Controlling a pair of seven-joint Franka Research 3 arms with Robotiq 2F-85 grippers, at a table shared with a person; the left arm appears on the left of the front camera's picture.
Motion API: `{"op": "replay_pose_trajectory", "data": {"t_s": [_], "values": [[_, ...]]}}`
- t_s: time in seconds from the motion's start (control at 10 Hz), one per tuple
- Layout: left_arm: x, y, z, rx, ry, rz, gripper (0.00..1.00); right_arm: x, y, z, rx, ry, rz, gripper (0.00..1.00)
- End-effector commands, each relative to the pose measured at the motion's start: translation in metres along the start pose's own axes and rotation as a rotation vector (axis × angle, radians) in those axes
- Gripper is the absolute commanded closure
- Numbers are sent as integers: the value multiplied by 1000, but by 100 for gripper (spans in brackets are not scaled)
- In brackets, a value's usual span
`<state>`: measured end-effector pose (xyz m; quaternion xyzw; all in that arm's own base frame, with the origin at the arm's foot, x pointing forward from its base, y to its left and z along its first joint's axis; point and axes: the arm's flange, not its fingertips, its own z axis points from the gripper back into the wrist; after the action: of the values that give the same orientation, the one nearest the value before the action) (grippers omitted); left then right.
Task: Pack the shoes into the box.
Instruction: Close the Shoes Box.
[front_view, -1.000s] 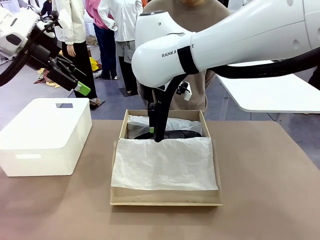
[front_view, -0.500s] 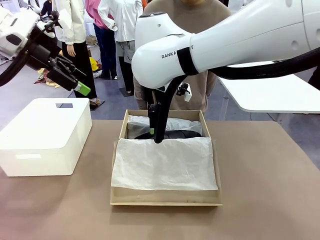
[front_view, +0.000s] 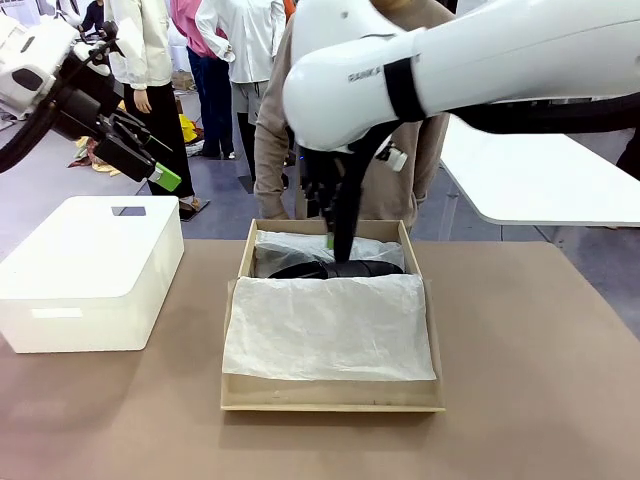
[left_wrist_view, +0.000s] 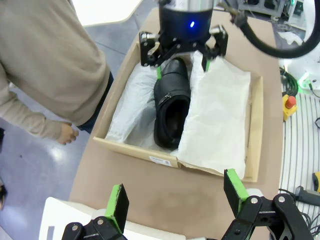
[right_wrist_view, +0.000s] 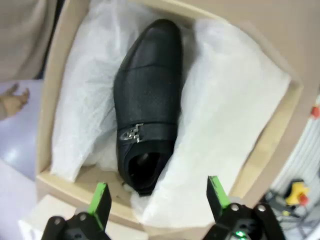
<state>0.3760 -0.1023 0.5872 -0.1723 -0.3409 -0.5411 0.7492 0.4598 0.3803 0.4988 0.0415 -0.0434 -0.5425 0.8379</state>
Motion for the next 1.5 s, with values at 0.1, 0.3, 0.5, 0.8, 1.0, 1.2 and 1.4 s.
{"op": "replay_pose_trajectory", "data": {"t_s": [0.1, 0.3, 0.5, 0.8, 1.0, 1.2, 1.4], "values": [[-1, 1, 1, -10, -16, -12, 0, 55, -34, 15, -7, 2, 382, 0], [-1, 1, 1, -10, -16, -12, 0, 91, -49, 25, -41, -15, 667, 0], [-1, 1, 1, -10, -16, -12, 0, 125, -64, 27, -38, 4, 850, 0], [-1, 1, 1, -10, -16, -12, 0, 177, -83, 27, -14, 68, 994, 0], [-1, 1, 1, -10, -16, -12, 0, 196, -93, 29, -16, 83, 971, 0], [-1, 1, 1, -10, -16, -12, 0, 181, -77, 29, -38, 47, 983, 0], [-1, 1, 1, -10, -16, -12, 0, 181, -77, 29, -38, 47, 983, 0]]}}
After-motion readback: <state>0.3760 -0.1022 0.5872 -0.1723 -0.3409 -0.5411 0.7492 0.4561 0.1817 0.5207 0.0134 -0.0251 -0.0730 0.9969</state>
